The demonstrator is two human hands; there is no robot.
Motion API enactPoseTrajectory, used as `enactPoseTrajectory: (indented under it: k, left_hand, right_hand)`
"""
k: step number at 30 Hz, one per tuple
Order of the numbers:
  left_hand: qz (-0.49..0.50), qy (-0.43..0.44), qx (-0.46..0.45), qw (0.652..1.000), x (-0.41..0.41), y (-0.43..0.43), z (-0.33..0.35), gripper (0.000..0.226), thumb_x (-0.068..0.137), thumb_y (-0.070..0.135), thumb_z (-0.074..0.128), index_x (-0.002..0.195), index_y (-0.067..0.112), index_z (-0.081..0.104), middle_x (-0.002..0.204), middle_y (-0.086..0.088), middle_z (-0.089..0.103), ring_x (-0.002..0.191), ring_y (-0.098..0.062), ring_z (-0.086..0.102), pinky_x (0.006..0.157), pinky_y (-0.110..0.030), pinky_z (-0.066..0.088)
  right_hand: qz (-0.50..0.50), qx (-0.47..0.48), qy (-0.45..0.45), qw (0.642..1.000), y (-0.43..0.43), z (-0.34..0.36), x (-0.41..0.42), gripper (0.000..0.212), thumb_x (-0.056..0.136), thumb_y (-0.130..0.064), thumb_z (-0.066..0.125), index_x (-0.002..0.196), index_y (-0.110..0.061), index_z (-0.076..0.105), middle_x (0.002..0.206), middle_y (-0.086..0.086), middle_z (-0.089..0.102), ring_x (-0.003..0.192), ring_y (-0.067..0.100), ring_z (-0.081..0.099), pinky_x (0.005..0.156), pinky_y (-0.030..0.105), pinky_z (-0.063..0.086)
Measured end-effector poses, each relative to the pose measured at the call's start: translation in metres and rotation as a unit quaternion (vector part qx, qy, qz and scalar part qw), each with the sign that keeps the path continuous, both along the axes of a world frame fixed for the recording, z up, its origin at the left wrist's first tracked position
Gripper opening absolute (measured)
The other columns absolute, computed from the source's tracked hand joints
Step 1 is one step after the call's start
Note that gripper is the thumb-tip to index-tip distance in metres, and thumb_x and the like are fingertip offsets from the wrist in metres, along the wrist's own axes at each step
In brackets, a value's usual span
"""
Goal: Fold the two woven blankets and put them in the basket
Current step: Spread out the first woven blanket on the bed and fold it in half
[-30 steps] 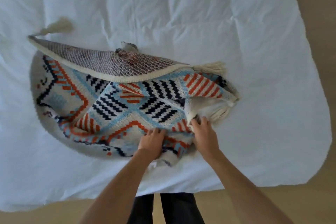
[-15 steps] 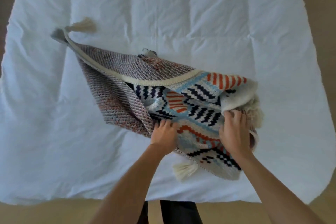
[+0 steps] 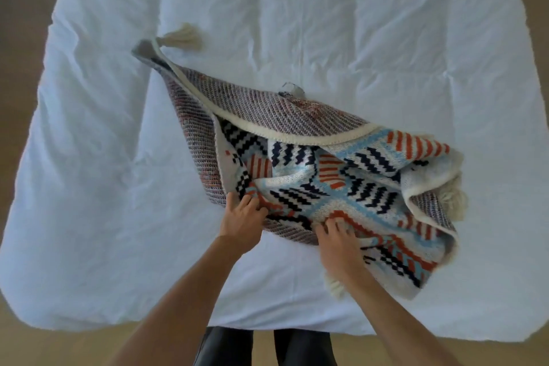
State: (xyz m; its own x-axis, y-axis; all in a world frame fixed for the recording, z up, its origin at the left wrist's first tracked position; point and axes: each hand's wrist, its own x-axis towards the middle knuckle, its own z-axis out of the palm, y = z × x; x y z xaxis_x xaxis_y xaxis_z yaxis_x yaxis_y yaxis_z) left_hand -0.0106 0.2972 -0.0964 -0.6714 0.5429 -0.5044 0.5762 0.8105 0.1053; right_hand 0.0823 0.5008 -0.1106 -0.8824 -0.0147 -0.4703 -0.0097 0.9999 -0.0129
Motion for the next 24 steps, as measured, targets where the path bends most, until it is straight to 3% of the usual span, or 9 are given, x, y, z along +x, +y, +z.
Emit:
enactPoseTrajectory:
  k: [4, 6, 8, 10, 14, 17, 19, 21, 24]
  left_hand:
    - [0.093, 0.027, -0.019, 0.995, -0.024, -0.05, -0.002, 0.032, 0.085, 0.02, 0.056, 0.116, 0.02, 0.065, 0.126, -0.003, 0.057, 0.129, -0.027, 0.043, 0.112, -0.059, 0.011]
    - [0.133, 0.071, -0.079, 0.985, -0.04, -0.089, 0.002, 0.034, 0.085, 0.013, 0.051, 0.116, 0.013, 0.064, 0.125, -0.012, 0.056, 0.128, -0.033, 0.041, 0.111, -0.062, 0.012]
    - [0.177, 0.077, -0.145, 0.971, -0.053, -0.124, 0.005, 0.036, 0.086, 0.011, 0.046, 0.119, 0.013, 0.061, 0.13, -0.012, 0.05, 0.131, -0.033, 0.033, 0.11, -0.058, 0.015]
    - [0.221, 0.062, -0.143, 0.963, -0.055, -0.148, 0.006, 0.035, 0.086, 0.011, 0.047, 0.119, 0.014, 0.06, 0.136, -0.012, 0.043, 0.133, -0.035, 0.026, 0.107, -0.054, 0.022]
    - [0.332, 0.037, -0.012, 0.943, -0.029, -0.148, 0.011, 0.036, 0.084, 0.013, 0.051, 0.119, 0.007, 0.051, 0.134, -0.018, 0.035, 0.118, -0.04, 0.036, 0.087, -0.051, 0.039]
    - [0.457, -0.011, 0.089, 0.885, -0.008, -0.124, 0.015, 0.031, 0.088, 0.016, 0.049, 0.115, 0.005, 0.039, 0.116, -0.018, 0.035, 0.099, -0.04, 0.047, 0.066, -0.044, 0.045]
    - [0.536, -0.063, 0.12, 0.833, 0.005, -0.11, 0.012, 0.031, 0.09, 0.023, 0.047, 0.112, 0.006, 0.033, 0.111, -0.016, 0.035, 0.088, -0.039, 0.052, 0.06, -0.041, 0.046]
    - [0.587, -0.111, 0.11, 0.795, 0.019, -0.1, 0.005, 0.036, 0.091, 0.026, 0.047, 0.116, 0.007, 0.029, 0.114, -0.015, 0.035, 0.076, -0.035, 0.051, 0.06, -0.039, 0.043]
    - [0.602, -0.152, 0.119, 0.775, 0.034, -0.092, -0.002, 0.036, 0.088, 0.013, 0.048, 0.118, 0.009, 0.028, 0.119, -0.017, 0.035, 0.071, -0.032, 0.046, 0.061, -0.039, 0.041]
  right_hand:
    - [-0.027, -0.109, 0.035, 0.993, -0.063, 0.006, -0.008, 0.03, 0.061, 0.002, 0.077, 0.086, -0.007, 0.064, 0.08, 0.009, 0.062, 0.057, 0.023, 0.06, 0.043, 0.028, 0.044]
    - [-0.028, -0.192, 0.011, 0.981, -0.107, 0.011, -0.015, 0.015, 0.081, -0.003, 0.063, 0.095, -0.008, 0.06, 0.092, 0.009, 0.059, 0.069, 0.027, 0.06, 0.052, 0.03, 0.041]
    - [-0.023, -0.263, -0.015, 0.964, -0.149, 0.016, -0.025, 0.023, 0.095, -0.008, 0.042, 0.115, -0.008, 0.053, 0.112, 0.011, 0.053, 0.088, 0.031, 0.057, 0.067, 0.035, 0.042]
    - [-0.019, -0.291, -0.043, 0.956, -0.177, 0.023, -0.036, 0.03, 0.099, -0.01, 0.035, 0.124, -0.007, 0.05, 0.121, 0.011, 0.05, 0.097, 0.032, 0.054, 0.074, 0.038, 0.043]
    - [-0.028, -0.228, 0.0, 0.973, -0.172, 0.02, -0.038, 0.038, 0.092, -0.008, 0.042, 0.129, -0.01, 0.05, 0.122, 0.006, 0.049, 0.11, 0.024, 0.047, 0.095, 0.036, 0.041]
    - [-0.031, -0.128, -0.051, 0.99, -0.142, 0.016, -0.03, 0.044, 0.089, -0.026, 0.053, 0.131, -0.016, 0.045, 0.123, 0.006, 0.044, 0.113, 0.023, 0.043, 0.098, 0.041, 0.04]
    - [-0.022, -0.069, -0.092, 0.993, -0.125, 0.017, -0.019, 0.051, 0.087, -0.036, 0.056, 0.133, -0.02, 0.04, 0.129, 0.009, 0.04, 0.117, 0.027, 0.042, 0.097, 0.044, 0.041]
    - [-0.007, -0.022, -0.11, 0.994, -0.115, 0.017, -0.007, 0.051, 0.089, -0.029, 0.057, 0.135, -0.021, 0.038, 0.135, 0.01, 0.038, 0.122, 0.03, 0.04, 0.098, 0.046, 0.039]
    - [-0.011, -0.018, -0.094, 0.995, -0.109, 0.014, -0.001, 0.041, 0.091, -0.007, 0.053, 0.13, -0.017, 0.046, 0.134, 0.008, 0.044, 0.124, 0.028, 0.041, 0.101, 0.049, 0.037]
